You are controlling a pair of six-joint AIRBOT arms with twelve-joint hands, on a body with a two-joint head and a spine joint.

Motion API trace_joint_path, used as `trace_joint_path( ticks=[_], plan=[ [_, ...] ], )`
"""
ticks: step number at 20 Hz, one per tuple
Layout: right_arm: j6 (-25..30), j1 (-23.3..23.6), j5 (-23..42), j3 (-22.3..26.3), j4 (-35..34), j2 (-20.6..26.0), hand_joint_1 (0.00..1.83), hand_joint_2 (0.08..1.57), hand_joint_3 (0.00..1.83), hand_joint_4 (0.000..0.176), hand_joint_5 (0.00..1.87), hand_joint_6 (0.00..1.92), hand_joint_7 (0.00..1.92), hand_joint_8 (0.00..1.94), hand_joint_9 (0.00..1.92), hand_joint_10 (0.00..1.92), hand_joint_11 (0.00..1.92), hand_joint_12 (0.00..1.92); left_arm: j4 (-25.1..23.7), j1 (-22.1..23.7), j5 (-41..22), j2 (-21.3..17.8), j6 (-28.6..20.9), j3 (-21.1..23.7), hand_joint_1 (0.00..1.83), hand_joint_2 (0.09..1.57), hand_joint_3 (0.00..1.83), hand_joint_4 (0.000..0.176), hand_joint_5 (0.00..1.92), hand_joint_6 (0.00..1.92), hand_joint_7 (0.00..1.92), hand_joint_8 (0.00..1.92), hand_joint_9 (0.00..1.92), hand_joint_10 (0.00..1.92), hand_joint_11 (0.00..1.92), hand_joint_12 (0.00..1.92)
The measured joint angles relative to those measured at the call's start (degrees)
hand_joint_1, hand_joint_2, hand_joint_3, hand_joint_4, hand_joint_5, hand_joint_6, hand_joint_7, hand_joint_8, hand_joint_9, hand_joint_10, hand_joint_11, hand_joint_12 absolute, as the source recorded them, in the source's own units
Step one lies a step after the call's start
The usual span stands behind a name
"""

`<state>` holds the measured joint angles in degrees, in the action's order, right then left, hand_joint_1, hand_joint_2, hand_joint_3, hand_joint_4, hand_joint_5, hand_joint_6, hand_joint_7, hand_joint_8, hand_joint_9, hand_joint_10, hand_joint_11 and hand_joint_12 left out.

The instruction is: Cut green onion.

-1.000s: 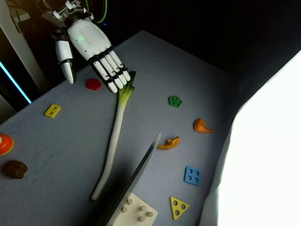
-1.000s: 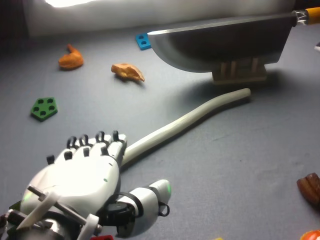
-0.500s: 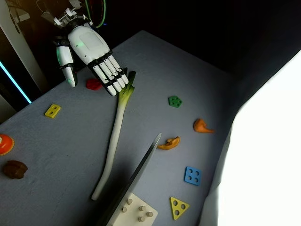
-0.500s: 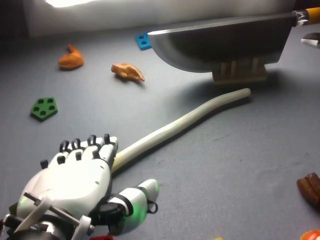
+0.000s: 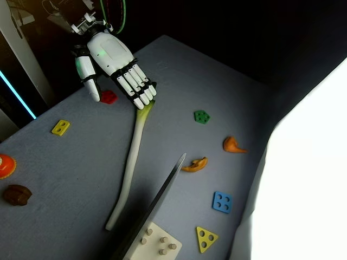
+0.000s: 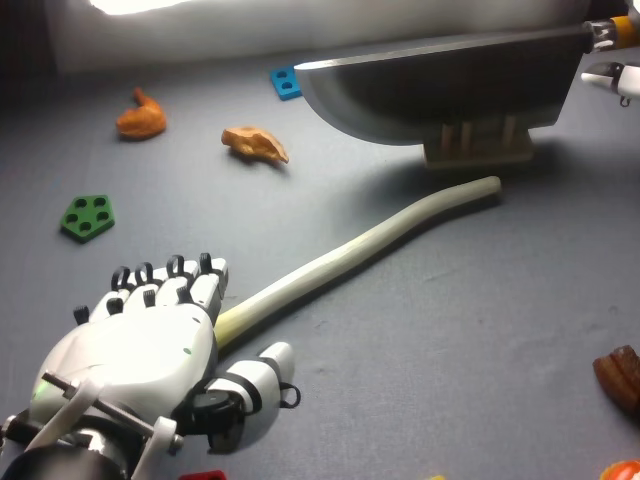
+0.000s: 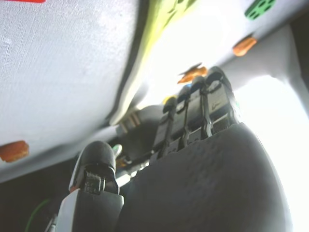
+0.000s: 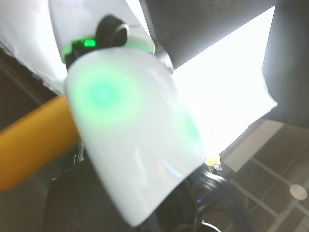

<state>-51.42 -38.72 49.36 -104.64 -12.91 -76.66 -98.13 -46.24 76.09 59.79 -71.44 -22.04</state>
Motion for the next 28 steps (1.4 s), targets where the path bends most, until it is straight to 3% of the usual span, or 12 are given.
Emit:
trace_joint_path(
  ticks=[5,15,19,20,21,23,25,26,27,28],
  plan=[
    [0.5,0.0,0.1,-0.6,0.3,-0.5,0.96,1.00,0.00,0.000,0.00,0.00,0.00,0.00,0.00,0.00,0.00,0.00,3.0,0.0,1.5,0.2,0.0,-0.3,0.02,1.41,0.04,0.000,0.00,0.00,0.00,0.00,0.00,0.00,0.00,0.00],
    [0.5,-0.5,0.5,-2.4,0.3,-1.9,1.07,0.97,0.00,0.000,0.00,0.00,0.00,0.00,0.00,0.00,0.00,0.00,3.0,0.3,3.6,1.1,4.2,-0.3,0.06,1.40,0.01,0.000,0.00,0.00,0.00,0.00,0.00,0.00,0.00,0.00],
    [0.5,-0.9,1.1,-3.1,0.2,-2.3,1.03,0.99,0.00,0.000,0.00,0.00,0.01,0.00,0.02,0.01,0.00,0.00,3.1,0.2,3.7,1.2,4.9,-0.3,0.02,1.41,0.01,0.000,0.00,0.00,0.00,0.00,0.00,0.00,0.00,0.00],
    [0.5,-1.1,1.0,-3.3,-0.2,-2.4,0.94,1.00,0.00,0.000,0.21,0.17,0.35,0.18,0.23,0.24,0.00,0.51,3.0,0.0,3.8,1.8,5.2,-0.3,0.03,1.41,0.01,0.000,0.00,0.00,0.00,0.00,0.00,0.00,0.00,0.00],
    [0.6,-1.2,1.4,-3.6,0.0,-2.5,0.93,1.00,0.00,0.000,0.24,0.34,0.37,0.37,0.22,0.50,0.00,0.74,3.0,0.0,3.5,1.9,5.2,-0.3,0.05,1.41,0.00,0.000,0.00,0.00,0.00,0.00,0.00,0.00,0.00,0.00],
    [0.6,-1.6,1.4,-3.9,-0.2,-2.6,0.92,1.01,0.00,0.000,0.17,1.10,0.24,1.13,0.16,1.16,0.00,1.21,3.0,0.0,3.5,1.9,5.5,-0.3,0.00,1.42,0.01,0.000,0.00,0.00,0.00,0.00,0.00,0.00,0.00,0.00],
    [0.6,-1.7,1.3,-3.9,-0.5,-2.6,0.93,1.02,0.00,0.000,0.24,1.50,0.25,1.51,0.18,1.54,0.00,1.65,2.9,-0.1,3.7,1.9,5.6,-0.3,0.00,1.41,0.00,0.000,0.00,0.00,0.00,0.00,0.00,0.00,0.00,0.00],
    [0.6,-1.7,1.3,-3.9,-0.5,-2.6,0.93,1.02,0.00,0.000,0.29,1.62,0.34,1.61,0.29,1.69,0.06,1.87,2.9,-0.1,3.7,1.9,5.6,-0.3,0.00,1.41,0.00,0.000,0.00,0.00,0.00,0.00,0.00,0.00,0.00,0.00],
    [0.6,-1.7,1.5,-3.9,-0.5,-2.6,0.97,1.00,0.00,0.000,0.37,1.65,0.43,1.62,0.39,1.72,0.18,1.91,2.7,-0.3,3.7,1.9,5.6,-0.3,0.00,1.42,0.01,0.000,0.00,0.00,0.00,0.00,0.00,0.00,0.00,0.00],
    [0.6,-1.7,1.6,-3.9,-0.5,-2.6,1.03,1.00,0.00,0.000,0.46,1.75,0.47,1.84,0.46,1.88,0.36,1.92,2.6,-0.4,3.7,1.9,5.6,-0.3,0.00,1.42,0.01,0.000,0.00,0.00,0.00,0.00,0.00,0.00,0.00,0.00]
  ],
)
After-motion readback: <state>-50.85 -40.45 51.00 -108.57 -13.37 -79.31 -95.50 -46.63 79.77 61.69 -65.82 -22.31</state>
